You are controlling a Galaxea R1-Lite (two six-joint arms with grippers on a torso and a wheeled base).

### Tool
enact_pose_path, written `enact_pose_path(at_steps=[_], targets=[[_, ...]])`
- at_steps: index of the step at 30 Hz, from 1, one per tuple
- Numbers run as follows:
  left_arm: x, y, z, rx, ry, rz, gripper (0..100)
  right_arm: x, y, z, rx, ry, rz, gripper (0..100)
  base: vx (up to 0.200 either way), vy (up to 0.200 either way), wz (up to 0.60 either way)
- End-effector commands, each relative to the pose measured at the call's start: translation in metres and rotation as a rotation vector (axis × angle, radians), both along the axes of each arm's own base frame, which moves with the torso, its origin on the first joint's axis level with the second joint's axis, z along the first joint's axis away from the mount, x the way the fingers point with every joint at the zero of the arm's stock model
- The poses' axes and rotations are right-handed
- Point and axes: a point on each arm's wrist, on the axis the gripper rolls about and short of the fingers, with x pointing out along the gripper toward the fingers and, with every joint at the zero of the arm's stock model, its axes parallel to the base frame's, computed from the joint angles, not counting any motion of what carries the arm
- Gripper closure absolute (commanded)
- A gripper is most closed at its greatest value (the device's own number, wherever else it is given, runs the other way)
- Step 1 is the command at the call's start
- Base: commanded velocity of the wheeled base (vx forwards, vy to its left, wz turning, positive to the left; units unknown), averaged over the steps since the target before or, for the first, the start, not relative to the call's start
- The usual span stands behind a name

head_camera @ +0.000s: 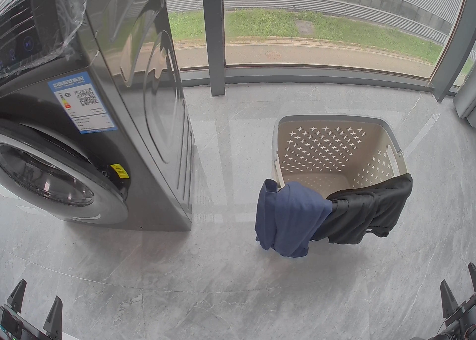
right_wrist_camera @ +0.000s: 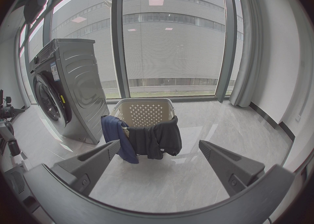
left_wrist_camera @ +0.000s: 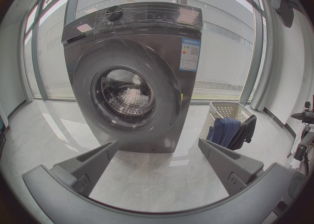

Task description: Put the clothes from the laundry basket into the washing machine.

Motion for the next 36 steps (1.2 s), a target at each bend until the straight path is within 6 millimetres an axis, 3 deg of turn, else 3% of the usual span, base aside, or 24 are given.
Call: enact_pose_path(at_steps=[1,22,31,36], targets=[[-0.0002,0.0000,-0.0047,-0.001,-0.004,0.001,0,0.0007,0.0000,-0.0046,0.000,0.010,0.002,0,0.000,0.200,0.00],[-0.0002,0.0000,-0.0049,-0.001,-0.002,0.001,0,0.0006,0.0000,-0.0046,0.000,0.009,0.002,0,0.000,0.200,0.00],[-0.0002,0.0000,-0.0049,-0.001,-0.002,0.001,0,0.0006,0.0000,-0.0046,0.000,0.009,0.002,0,0.000,0.000,0.00],[-0.0002,0.0000,-0.0049,0.001,-0.002,0.001,0,0.0006,0.0000,-0.0046,0.000,0.009,0.002,0,-0.200,0.000,0.00]])
